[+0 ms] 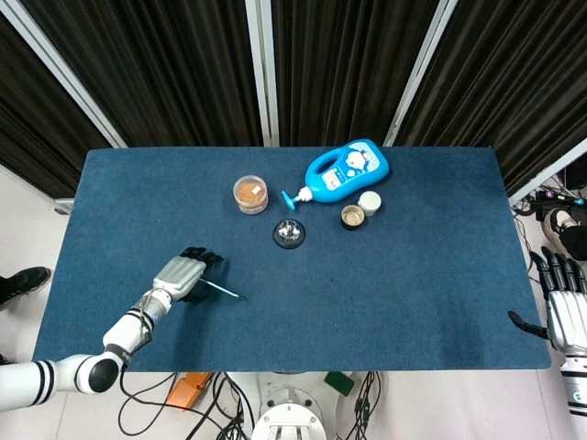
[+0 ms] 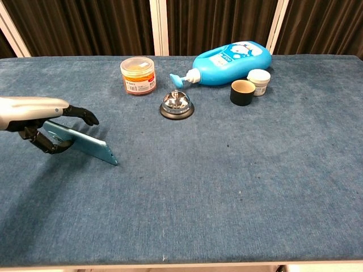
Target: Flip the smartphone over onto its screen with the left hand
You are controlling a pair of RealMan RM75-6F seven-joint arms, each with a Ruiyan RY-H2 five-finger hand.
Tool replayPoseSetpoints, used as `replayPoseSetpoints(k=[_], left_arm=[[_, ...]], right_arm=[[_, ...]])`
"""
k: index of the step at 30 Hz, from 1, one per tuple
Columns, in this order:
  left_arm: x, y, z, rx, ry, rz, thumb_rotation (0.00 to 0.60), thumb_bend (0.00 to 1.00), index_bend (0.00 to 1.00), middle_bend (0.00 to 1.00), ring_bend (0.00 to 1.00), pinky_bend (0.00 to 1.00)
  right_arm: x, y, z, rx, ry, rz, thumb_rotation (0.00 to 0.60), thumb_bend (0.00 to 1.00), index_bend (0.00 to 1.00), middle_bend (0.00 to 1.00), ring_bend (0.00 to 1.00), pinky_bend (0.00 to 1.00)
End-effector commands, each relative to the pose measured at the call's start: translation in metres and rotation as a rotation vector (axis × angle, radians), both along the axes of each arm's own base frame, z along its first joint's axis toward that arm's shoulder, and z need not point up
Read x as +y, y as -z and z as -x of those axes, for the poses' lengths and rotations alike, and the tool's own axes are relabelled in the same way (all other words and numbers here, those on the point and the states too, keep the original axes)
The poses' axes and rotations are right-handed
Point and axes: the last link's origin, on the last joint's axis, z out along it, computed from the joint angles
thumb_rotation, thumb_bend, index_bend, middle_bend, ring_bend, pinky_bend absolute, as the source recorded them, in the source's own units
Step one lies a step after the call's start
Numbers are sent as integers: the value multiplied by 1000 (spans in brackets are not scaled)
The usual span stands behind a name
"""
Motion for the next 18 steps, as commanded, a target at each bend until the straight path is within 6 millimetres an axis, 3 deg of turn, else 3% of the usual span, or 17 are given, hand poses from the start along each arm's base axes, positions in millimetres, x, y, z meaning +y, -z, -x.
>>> replayPoseSetpoints(k=[1,9,18], left_arm=[[4,2,-3,-13,-3,-13,600,553,122,96,0,0],[6,-2,-6,-43,11,-73,600,538,122,96,0,0],[2,-26,10,-72,4,-200,600,531,122,96,0,0]], right_arm=[[0,0,1,-1,2,0,600,246,0,34,0,0],[2,-1,4,-5,11,1,600,247,0,34,0,0],[2,-2,5,-4,13,4,600,246,0,34,0,0]])
